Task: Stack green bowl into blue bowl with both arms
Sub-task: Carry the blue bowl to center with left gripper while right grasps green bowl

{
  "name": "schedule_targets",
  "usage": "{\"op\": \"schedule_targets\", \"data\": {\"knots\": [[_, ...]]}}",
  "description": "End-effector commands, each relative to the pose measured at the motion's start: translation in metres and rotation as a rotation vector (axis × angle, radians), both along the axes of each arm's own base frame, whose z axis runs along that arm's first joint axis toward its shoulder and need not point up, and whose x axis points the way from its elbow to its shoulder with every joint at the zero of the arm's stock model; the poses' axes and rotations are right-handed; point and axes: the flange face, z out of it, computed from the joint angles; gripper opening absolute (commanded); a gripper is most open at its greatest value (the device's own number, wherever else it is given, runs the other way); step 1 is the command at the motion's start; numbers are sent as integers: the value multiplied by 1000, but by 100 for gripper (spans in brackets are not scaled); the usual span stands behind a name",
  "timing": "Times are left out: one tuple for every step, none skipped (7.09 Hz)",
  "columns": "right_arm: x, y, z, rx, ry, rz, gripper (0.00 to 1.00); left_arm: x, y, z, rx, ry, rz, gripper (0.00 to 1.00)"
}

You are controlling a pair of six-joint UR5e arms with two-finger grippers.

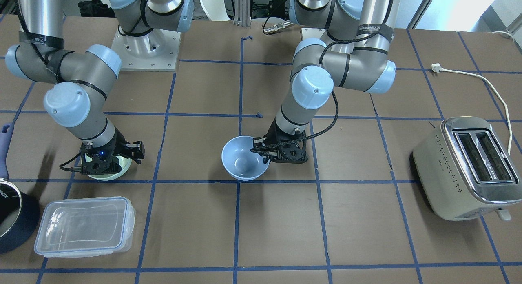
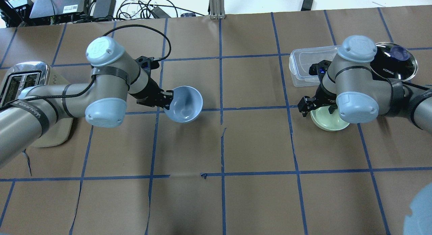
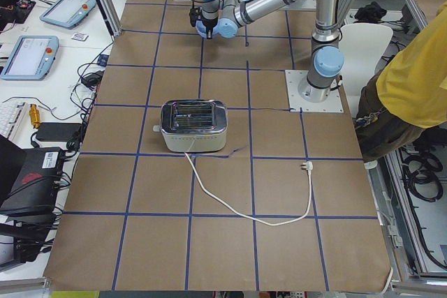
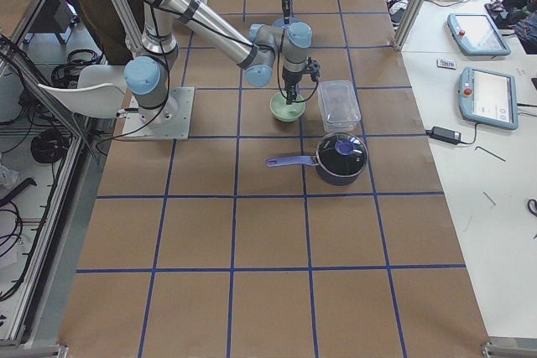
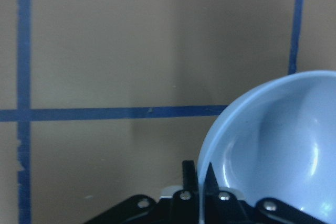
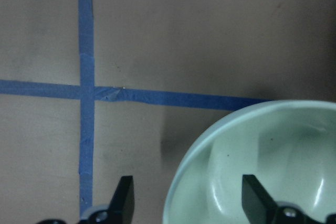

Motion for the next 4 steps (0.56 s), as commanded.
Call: {"op": "schedule_targets", "data": {"knots": [[0,0,6,-9,-2,-3,0,-28,13,-15,20,-5,6,0],[-1,-1,7,-9,6,-2,0,-35,23,-16,13,-40,-22,0],[-1,0,14,-21,10,-8,0,-34,29,-21,13,-76,-29,1],[-1,2,30,-49,16,-16,0,-34,29,-18,7,-76,-27,2]]}}
